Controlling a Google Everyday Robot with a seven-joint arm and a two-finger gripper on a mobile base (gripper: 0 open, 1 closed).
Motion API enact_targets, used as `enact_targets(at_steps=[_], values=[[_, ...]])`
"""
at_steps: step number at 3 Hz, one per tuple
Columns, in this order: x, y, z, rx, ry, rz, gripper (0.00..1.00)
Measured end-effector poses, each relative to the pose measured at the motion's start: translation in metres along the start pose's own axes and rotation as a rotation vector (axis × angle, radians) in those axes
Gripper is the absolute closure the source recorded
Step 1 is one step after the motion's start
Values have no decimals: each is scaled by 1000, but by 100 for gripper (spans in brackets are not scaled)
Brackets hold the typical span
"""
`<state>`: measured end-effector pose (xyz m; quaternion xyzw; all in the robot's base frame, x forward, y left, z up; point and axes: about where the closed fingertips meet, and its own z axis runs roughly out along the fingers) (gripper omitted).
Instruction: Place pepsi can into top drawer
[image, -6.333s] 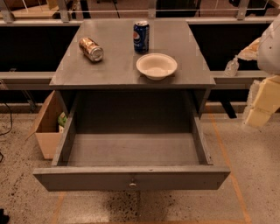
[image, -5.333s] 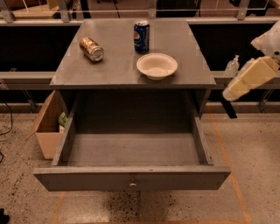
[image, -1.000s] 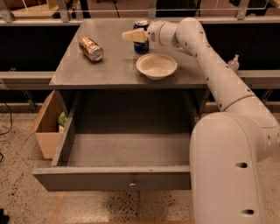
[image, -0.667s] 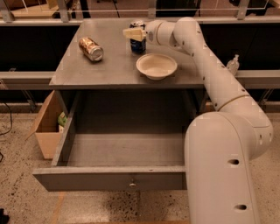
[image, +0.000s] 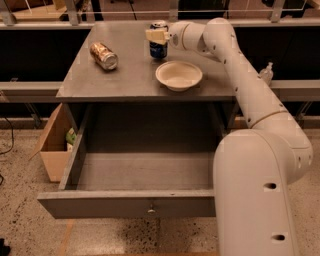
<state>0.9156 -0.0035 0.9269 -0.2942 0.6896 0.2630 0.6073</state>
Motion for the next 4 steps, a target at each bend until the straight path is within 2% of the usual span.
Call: enact_targets(at_steps=[1,2,3,4], values=[[-27,30,-41,-122,-50,4,100],[-46,61,-81,-226,-81,-7,100],[-64,93,-121,-359,-119,10,100],[-62,103,-123,-399,-108,10,100]])
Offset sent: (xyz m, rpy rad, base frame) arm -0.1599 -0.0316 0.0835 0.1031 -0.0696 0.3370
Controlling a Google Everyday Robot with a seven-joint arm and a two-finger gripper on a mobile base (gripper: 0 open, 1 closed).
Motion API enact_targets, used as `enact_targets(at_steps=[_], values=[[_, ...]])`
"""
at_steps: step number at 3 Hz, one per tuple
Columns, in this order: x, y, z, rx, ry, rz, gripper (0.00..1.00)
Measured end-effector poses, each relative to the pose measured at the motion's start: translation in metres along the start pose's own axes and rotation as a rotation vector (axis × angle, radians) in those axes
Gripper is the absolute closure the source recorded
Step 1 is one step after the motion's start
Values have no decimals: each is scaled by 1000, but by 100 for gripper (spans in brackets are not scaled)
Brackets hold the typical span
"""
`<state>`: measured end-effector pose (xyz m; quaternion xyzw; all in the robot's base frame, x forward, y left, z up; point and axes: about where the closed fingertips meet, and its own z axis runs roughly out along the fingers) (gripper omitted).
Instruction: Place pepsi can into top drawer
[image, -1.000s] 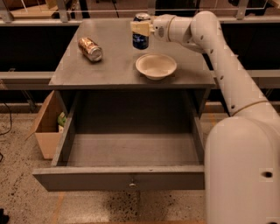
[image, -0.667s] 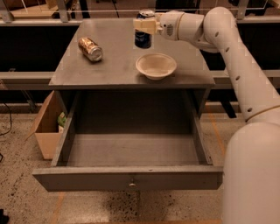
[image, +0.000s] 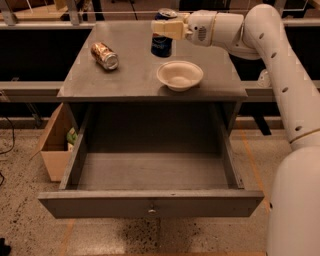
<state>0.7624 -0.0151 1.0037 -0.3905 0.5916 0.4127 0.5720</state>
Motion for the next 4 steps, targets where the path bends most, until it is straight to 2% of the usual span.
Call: enact_targets(at_steps=[1,2,3,4], values=[[-5,23,6,-56,11,20,100],[-40,75,-14,-36,11,14,100],[-43,119,-27,-11,12,20,100],[4,173,-22,-86,60,41,100]])
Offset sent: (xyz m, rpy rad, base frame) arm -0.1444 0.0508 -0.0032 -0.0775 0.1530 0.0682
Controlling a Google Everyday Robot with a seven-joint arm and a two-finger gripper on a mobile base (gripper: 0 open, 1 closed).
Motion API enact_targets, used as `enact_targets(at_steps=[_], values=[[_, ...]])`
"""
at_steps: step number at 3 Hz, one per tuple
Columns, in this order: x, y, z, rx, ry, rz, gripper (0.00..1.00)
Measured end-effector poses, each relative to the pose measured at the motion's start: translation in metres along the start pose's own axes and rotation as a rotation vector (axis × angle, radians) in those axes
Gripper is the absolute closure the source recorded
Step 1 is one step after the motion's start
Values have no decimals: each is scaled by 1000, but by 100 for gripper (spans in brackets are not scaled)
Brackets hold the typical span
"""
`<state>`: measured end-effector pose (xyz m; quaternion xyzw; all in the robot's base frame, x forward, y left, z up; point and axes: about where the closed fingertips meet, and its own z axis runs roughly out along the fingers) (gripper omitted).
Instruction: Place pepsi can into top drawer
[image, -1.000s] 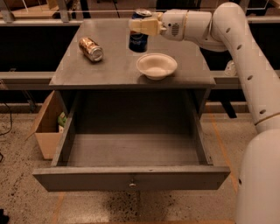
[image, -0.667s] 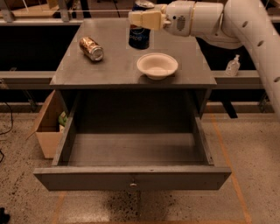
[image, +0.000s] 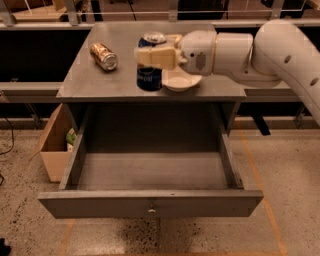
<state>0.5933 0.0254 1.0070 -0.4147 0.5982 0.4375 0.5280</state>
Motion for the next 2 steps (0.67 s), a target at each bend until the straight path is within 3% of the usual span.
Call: enact_targets(at_steps=[1,2], values=[[53,42,16,-84,50,1,100],[92,56,35,-100,130,7,100]])
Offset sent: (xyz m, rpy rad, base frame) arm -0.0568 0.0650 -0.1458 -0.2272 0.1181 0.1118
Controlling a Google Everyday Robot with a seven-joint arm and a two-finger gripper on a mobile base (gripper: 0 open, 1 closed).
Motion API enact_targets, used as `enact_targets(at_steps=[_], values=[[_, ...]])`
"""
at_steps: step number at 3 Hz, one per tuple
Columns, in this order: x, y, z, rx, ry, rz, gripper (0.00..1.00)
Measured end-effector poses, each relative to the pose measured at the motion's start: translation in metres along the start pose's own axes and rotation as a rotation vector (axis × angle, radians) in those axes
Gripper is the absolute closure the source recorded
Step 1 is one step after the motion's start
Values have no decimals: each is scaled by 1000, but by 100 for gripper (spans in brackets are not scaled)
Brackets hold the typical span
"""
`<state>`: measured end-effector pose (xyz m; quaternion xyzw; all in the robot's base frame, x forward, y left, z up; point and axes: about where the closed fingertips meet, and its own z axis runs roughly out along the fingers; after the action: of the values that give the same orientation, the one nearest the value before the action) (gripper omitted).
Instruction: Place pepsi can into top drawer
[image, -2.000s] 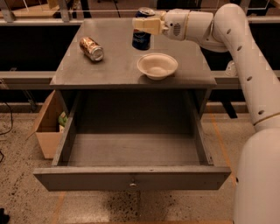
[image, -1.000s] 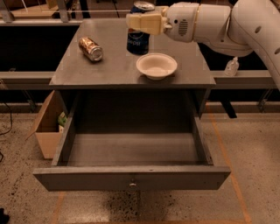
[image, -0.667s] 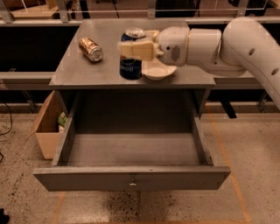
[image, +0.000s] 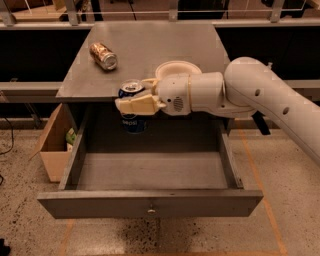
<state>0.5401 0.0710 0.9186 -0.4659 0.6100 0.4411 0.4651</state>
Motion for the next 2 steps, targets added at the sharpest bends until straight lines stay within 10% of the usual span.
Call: enact_targets(at_steps=[2], values=[[27,-1,9,-8,3,13,100]])
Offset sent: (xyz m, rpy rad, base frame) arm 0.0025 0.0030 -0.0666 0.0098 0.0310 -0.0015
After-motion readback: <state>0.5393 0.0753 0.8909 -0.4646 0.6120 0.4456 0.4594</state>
